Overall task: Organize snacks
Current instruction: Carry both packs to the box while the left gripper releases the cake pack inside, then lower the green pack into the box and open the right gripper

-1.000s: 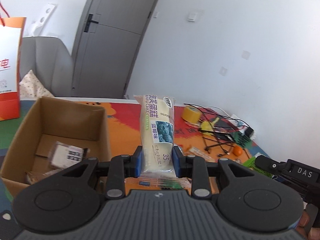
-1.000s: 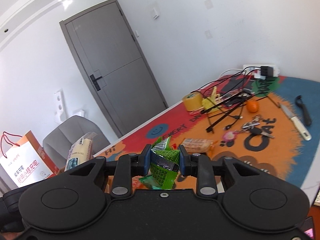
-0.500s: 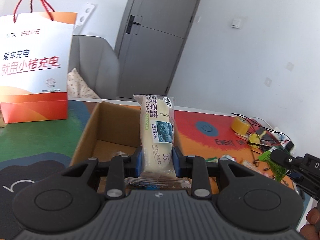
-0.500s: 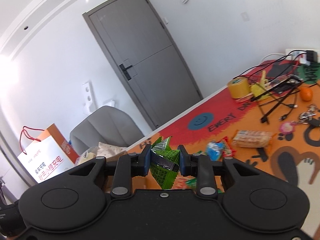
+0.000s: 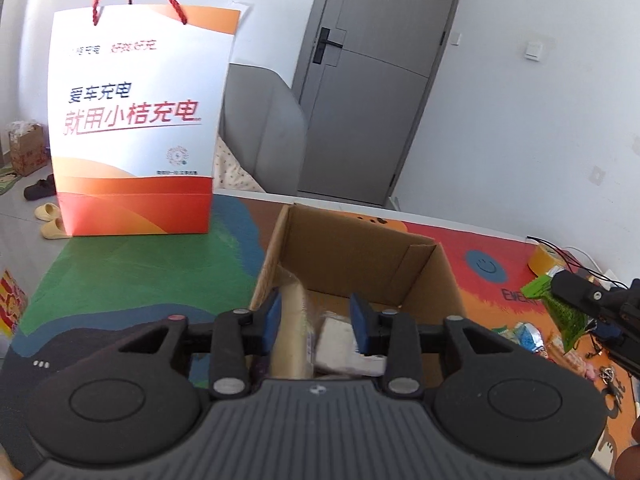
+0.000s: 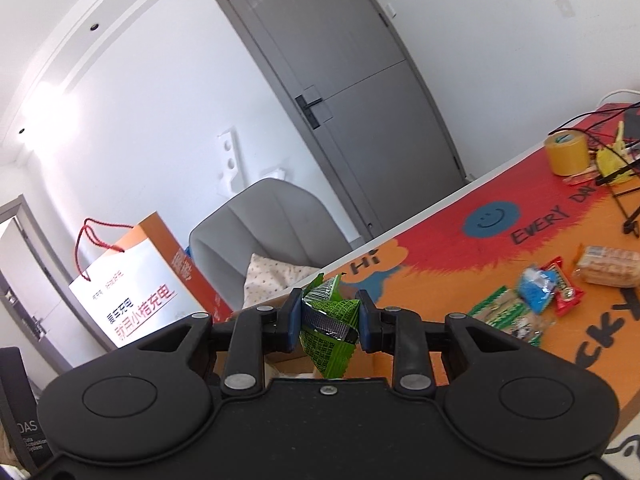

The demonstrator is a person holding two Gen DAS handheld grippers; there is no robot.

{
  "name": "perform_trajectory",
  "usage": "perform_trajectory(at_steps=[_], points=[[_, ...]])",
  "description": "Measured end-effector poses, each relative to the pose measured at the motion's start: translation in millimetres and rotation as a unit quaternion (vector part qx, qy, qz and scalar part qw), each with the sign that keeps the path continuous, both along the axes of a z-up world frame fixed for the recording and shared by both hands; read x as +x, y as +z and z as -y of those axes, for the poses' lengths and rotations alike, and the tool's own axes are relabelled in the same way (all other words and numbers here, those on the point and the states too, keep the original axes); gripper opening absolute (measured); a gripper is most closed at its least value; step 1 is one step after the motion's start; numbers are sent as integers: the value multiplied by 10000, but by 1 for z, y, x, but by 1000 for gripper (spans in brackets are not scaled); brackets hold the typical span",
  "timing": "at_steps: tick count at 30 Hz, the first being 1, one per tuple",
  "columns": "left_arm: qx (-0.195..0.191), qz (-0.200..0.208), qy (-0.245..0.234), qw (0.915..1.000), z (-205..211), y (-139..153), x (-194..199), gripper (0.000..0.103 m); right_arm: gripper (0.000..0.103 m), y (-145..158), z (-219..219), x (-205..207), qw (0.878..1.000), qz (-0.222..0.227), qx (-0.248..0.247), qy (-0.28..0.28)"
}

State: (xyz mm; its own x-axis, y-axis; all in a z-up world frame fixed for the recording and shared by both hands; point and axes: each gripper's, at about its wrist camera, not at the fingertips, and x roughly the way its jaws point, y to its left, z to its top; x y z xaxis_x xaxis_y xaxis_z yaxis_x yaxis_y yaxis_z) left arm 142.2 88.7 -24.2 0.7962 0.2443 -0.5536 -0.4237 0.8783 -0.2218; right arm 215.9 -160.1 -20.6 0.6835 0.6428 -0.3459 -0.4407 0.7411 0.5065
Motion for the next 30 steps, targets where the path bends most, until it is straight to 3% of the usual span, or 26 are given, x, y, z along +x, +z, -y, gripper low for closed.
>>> perform_trajectory(at_steps=[14,30], points=[[9,236,327,9992,-18,12,-23,73,28,1,-50,8,9991,-45,-216,365],[-183,189,842,9961,-53,11,-20,77,30,-2,-96,34,9965,-100,-387,734]])
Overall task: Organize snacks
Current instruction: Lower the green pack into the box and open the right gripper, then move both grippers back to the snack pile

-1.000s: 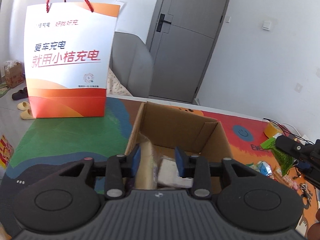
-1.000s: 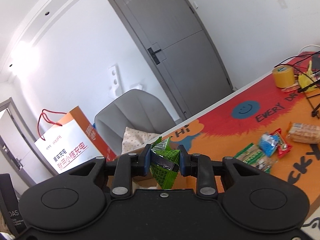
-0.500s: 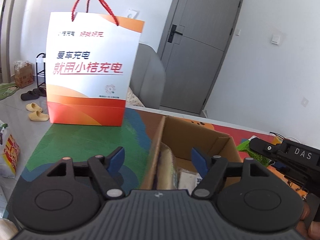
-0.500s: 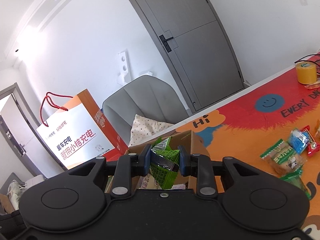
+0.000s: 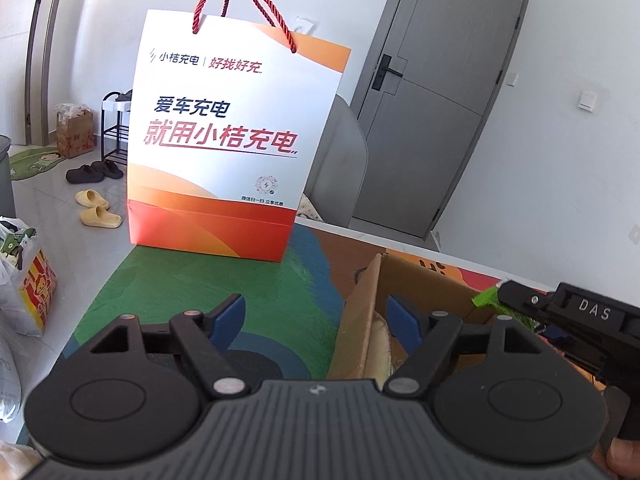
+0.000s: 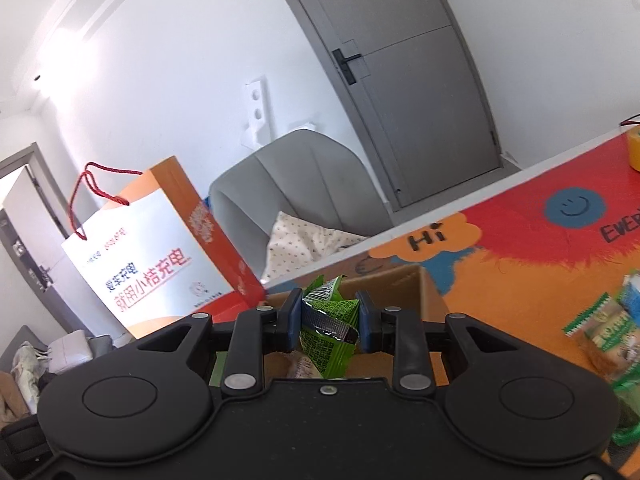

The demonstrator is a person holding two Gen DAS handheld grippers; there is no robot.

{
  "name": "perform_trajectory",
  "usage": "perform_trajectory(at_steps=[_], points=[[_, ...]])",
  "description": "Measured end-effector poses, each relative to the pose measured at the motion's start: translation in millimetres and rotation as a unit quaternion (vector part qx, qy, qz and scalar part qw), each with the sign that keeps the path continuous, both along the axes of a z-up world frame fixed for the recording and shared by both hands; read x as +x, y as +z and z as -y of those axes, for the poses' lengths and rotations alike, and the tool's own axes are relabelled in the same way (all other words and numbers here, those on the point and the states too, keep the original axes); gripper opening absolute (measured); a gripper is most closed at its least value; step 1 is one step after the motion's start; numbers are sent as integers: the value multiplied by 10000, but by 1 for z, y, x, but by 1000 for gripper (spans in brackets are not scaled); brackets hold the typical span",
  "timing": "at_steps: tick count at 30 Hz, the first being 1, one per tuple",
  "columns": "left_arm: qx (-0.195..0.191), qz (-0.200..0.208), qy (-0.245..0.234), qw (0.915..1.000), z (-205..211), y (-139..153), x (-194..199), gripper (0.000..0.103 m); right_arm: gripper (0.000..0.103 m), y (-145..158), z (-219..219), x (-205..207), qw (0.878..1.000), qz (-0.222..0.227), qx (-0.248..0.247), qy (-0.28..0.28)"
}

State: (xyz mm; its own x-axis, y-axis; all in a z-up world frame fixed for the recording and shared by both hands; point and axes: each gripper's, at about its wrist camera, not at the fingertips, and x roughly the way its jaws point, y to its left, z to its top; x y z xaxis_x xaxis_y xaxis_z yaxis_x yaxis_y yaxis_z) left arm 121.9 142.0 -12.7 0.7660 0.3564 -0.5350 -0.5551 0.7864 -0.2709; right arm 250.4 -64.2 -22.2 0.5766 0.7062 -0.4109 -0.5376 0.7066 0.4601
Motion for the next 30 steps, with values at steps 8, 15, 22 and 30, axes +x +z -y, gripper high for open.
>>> perform_trajectory(at_steps=[8,15,22,30], points=[[11,-84,-66,9999,6,-4,5,77,49,-6,12,4,9998,-216,52,-3],[-17,-46,-258,9997,23,-2,7,79,59,-4,47,-10,9993,-220,-65,-301],[29,-39,-428,9991,49,4,3,90,71,1,84,-24,9975,-223,-219,-629],[53,36,-839,9965,85,10,6,92,79,2,135,-36,9941,-205,-259,-1030]])
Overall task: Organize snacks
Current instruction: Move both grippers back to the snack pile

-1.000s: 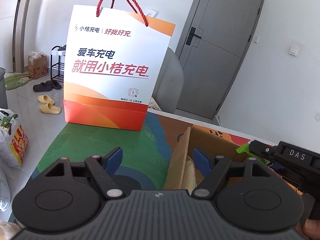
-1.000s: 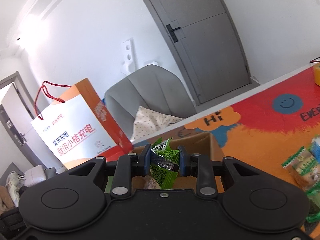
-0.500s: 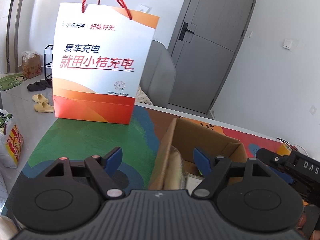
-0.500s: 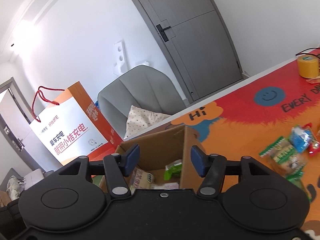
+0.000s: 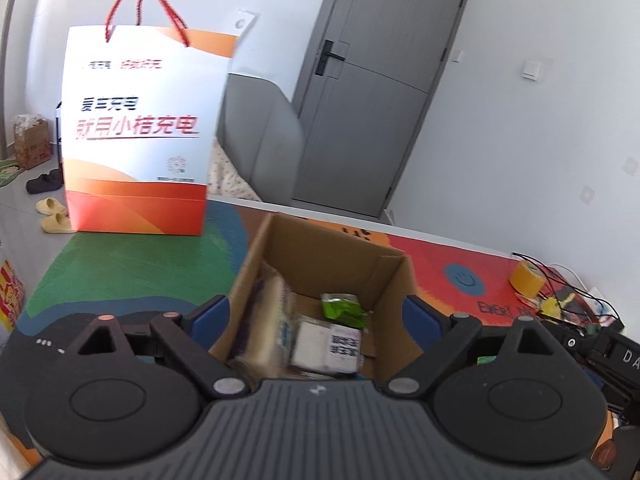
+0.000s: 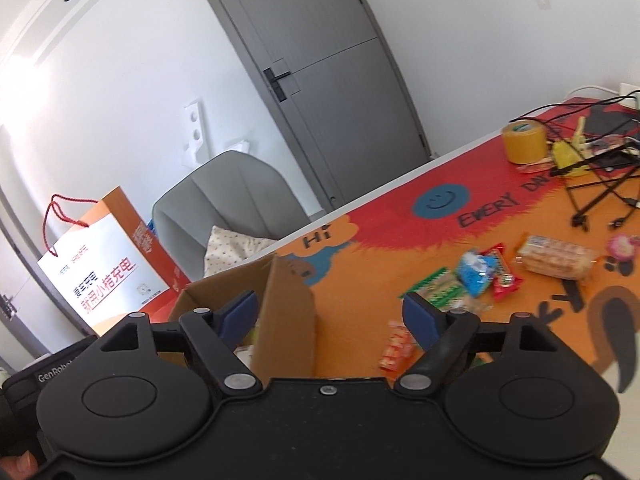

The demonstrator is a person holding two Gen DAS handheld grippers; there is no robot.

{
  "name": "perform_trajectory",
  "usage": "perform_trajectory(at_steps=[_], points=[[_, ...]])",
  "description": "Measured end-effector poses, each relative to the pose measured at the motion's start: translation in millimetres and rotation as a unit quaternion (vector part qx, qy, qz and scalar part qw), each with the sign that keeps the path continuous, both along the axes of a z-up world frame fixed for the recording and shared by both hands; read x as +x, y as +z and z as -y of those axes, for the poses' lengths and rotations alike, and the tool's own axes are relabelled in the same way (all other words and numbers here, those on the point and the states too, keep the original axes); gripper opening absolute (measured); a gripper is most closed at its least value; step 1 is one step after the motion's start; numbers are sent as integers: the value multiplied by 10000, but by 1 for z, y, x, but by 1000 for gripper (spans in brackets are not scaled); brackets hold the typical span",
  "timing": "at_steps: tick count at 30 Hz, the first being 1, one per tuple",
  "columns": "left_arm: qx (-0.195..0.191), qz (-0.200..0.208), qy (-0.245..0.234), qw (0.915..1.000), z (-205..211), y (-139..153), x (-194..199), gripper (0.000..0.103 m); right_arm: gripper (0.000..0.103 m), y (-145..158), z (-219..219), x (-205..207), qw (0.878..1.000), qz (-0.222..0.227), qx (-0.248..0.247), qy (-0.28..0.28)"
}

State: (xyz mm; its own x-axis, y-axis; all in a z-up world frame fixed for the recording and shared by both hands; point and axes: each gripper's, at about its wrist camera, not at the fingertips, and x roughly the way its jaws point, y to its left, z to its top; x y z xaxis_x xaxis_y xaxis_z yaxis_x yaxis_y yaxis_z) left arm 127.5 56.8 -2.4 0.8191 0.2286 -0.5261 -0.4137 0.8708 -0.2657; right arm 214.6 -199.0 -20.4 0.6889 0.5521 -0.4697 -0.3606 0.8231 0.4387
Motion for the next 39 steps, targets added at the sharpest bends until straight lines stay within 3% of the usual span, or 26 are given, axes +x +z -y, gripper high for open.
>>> perform_trajectory(at_steps=[14,18,20,29,39], points=[[318,206,-869,9955,78,2,14,89,79,-15,74,-8,9985,-56,61,-538],[436,149,-1101,9929,97,-2,22,79,75,-23,85,-6,9982,-112,129,-576],[392,82,-1226,9916,103,-6,28,70,72,-29,90,-4,9980,-176,180,-585],[503,-269,-1450,9878,127,-32,59,51,68,-51,98,7,9971,-396,288,-581],[662,-629,-1514,9842,140,-59,88,46,67,-71,101,24,9957,-653,374,-543]])
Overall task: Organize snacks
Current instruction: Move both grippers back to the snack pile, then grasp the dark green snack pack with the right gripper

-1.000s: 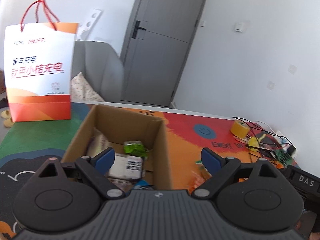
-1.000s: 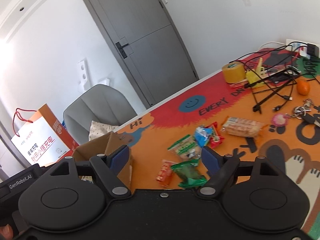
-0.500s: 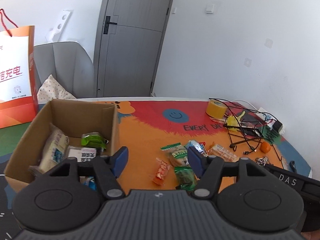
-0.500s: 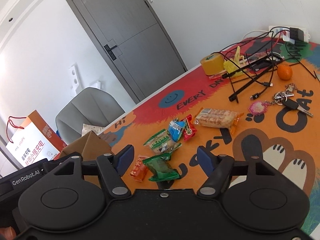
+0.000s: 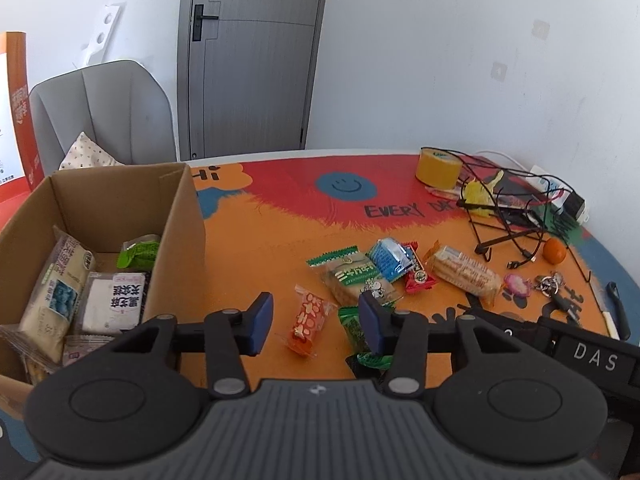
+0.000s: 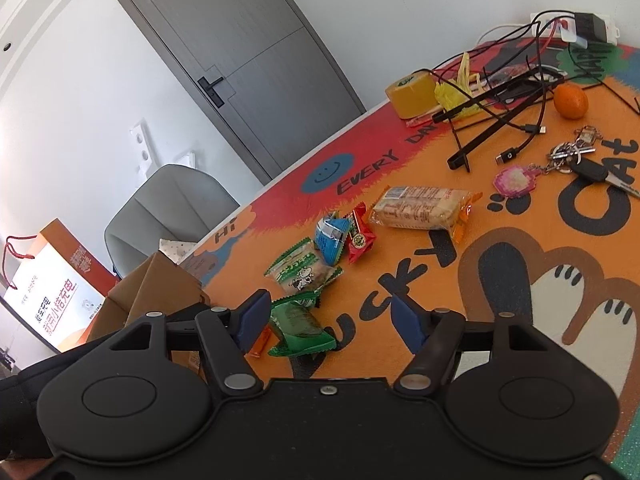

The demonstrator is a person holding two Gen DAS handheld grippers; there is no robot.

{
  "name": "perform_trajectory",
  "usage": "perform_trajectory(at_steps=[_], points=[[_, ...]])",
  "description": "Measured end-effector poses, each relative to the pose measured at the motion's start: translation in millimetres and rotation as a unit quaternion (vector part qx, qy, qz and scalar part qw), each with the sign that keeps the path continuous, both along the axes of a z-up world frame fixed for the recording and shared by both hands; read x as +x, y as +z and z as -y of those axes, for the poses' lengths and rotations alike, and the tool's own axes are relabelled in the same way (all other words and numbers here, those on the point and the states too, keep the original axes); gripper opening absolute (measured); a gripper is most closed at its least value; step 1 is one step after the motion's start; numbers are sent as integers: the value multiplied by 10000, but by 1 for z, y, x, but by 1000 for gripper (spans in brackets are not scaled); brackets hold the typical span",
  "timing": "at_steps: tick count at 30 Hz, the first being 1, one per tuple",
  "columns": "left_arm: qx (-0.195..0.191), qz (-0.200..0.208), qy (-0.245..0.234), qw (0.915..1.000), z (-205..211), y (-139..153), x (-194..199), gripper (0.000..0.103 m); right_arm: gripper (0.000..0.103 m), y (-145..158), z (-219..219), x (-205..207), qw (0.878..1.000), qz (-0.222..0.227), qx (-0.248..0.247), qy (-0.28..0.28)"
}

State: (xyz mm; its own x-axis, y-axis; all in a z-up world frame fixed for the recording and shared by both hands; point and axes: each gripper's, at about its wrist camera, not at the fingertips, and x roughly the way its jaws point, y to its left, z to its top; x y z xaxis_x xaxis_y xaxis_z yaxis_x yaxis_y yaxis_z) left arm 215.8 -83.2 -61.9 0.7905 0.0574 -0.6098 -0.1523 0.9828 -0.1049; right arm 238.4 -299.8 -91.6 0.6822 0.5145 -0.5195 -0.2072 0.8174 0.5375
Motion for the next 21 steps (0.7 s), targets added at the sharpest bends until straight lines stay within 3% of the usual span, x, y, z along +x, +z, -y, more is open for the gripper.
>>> perform_trajectory(at_steps=[17,21], points=[[6,-611,34,9981,-3,-48,41,44,67,-24,-14,27,9994,-346,20,82],[-142,-628,-56,9979,-5,-51,43,29,67,-27,-24,31,9991,-403,2,154]])
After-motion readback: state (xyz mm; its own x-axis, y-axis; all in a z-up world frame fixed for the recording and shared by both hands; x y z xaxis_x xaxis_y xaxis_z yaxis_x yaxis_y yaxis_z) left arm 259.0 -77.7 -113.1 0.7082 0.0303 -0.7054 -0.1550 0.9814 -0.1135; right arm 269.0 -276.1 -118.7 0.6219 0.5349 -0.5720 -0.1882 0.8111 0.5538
